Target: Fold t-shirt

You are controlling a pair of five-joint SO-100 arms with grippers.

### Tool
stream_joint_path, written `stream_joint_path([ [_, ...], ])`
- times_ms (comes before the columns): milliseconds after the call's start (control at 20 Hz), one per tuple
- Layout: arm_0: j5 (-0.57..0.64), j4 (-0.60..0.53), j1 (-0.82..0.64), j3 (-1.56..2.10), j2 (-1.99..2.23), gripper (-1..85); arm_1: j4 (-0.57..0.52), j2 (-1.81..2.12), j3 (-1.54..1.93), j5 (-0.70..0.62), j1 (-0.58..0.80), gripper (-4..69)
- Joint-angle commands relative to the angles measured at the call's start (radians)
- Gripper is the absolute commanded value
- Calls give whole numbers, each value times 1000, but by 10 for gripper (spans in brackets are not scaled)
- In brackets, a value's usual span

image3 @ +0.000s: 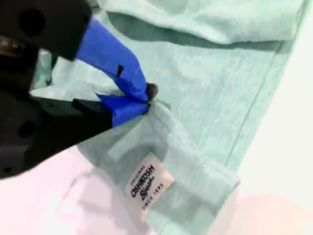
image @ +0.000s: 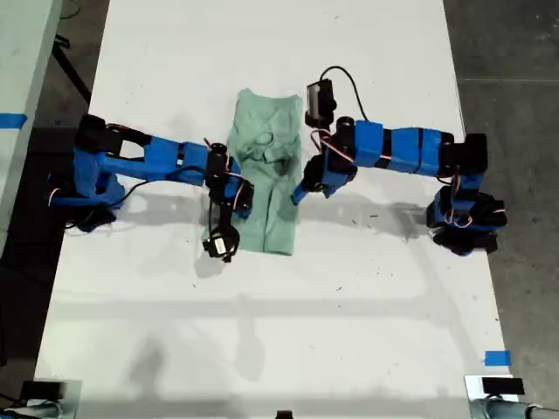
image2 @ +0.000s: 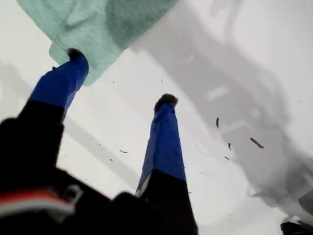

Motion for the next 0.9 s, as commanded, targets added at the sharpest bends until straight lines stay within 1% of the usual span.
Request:
stream_joint_path([
  [0, -11, 155, -52, -408, -236, 0, -18, 91, -5, 12, -25, 322],
  [50, -3, 196, -64, -486, -265, 5, -21, 91, -5, 12, -34, 323],
  [100, 9, 212, -75, -495, -244, 98, -25, 91, -5, 15, -41, 322],
  [150, 15, 253, -77, -494, -199, 208, -25, 91, -5, 20, -48, 317],
  [250, 15, 367, -72, -479, -104, 265, -26, 91, 0, 28, -60, 309],
  [350, 15, 485, -51, -468, -6, 282, -29, 89, 6, 32, -64, 289],
  [500, 23, 540, 6, -357, 193, 286, -29, 95, 5, 34, -80, 275],
  [600, 9, 543, 63, -238, 311, 284, -29, 100, -2, 49, -106, 262],
  [700, -28, 523, 129, -133, 382, 282, -41, 95, -8, 83, -143, 278],
  [850, -89, 443, 204, -6, 431, 278, -86, 77, -9, 137, -190, 313],
])
